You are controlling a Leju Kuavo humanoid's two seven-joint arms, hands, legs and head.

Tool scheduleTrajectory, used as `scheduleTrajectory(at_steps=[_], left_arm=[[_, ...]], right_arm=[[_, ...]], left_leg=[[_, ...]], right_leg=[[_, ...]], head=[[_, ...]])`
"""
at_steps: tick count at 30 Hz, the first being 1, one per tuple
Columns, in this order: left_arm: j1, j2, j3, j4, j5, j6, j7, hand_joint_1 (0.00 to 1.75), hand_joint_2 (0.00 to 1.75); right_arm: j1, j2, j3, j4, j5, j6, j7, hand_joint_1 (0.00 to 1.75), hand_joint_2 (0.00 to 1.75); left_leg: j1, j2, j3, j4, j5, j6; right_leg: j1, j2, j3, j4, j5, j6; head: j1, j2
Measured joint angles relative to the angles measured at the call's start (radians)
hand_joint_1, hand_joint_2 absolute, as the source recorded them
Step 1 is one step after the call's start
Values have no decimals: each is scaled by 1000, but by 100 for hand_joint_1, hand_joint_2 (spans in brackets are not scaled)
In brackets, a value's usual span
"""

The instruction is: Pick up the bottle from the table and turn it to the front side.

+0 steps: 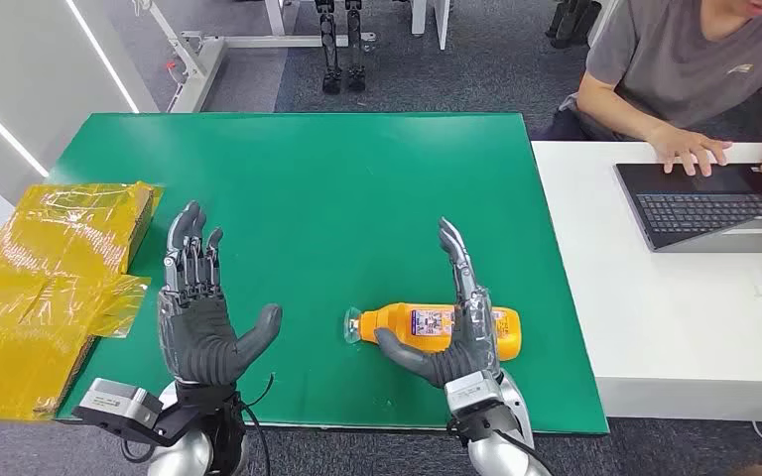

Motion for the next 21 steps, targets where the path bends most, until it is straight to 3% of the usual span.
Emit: scheduleTrajectory(at_steps=[5,8,13,17,21], left_arm=[[-2,-9,-1,-1,-2,-21,0,0,175],[-3,-14,-2,-1,-1,-28,0,0,175],[-14,-13,-2,8,26,-16,0,0,175],[-23,-12,-2,14,34,-8,0,0,175],[-25,-12,-2,16,47,-20,0,0,175]], right_arm=[[15,0,-10,-10,16,-2,1,0,175],[28,-8,-12,-19,95,10,55,0,175],[37,-85,-19,-25,325,129,236,0,175],[29,-130,-30,-28,393,182,294,0,175],[-45,-192,-39,-7,479,325,376,0,175]], left_leg=[[0,0,0,0,0,0],[0,0,0,0,0,0],[0,0,0,0,0,0],[0,0,0,0,0,0],[0,0,0,0,0,0]], right_leg=[[0,0,0,0,0,0],[0,0,0,0,0,0],[0,0,0,0,0,0],[0,0,0,0,0,0],[0,0,0,0,0,0]], head=[[0,0],[0,0],[0,0],[0,0],[0,0]])
